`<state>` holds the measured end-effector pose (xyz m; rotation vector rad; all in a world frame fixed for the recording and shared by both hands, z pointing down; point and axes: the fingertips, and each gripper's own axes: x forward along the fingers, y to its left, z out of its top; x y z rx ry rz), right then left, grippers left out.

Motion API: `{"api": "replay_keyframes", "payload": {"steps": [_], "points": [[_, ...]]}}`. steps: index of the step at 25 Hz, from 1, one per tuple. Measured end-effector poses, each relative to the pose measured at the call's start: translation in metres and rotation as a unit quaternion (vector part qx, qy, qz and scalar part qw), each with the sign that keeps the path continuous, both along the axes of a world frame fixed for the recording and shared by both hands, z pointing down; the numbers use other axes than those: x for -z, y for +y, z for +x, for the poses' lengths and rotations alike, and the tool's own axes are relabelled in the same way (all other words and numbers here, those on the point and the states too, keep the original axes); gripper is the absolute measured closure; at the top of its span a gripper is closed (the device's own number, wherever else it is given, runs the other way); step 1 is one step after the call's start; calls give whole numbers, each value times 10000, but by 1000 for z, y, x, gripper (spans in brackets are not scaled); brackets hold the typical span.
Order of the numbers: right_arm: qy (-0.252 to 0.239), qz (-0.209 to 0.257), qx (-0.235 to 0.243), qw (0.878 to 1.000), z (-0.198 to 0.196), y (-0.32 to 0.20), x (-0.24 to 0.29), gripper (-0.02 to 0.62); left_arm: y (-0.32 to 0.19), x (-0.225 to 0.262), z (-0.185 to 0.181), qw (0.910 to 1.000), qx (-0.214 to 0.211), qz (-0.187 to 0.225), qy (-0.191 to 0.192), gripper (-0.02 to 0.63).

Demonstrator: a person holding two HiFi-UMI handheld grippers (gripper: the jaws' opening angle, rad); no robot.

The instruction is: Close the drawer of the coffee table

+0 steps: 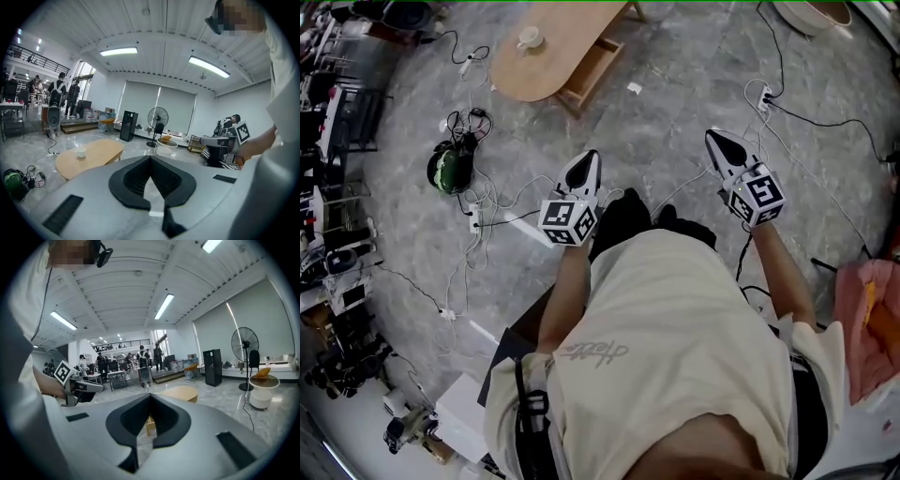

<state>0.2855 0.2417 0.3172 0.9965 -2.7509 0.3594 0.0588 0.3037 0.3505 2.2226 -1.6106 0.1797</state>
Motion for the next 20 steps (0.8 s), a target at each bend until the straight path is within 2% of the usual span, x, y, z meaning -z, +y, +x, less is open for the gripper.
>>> {"api": "replay_keyframes", "payload": {"steps": [3, 8, 16, 20], "points": [[75, -14, 45, 10000, -5, -21, -4, 600, -21, -9, -2, 9999, -17, -88, 61, 601], [199, -107, 113, 9997, -26, -64, -15, 600, -76, -17, -15, 9999, -104, 28, 101, 601], [402, 37, 227, 9989, -93, -160, 0, 600, -185, -30, -63, 9994, -314, 26, 168, 601], [430, 36, 270, 9987, -125, -208, 5, 600, -236, -30, -94, 9995, -280, 11, 152, 601]]}}
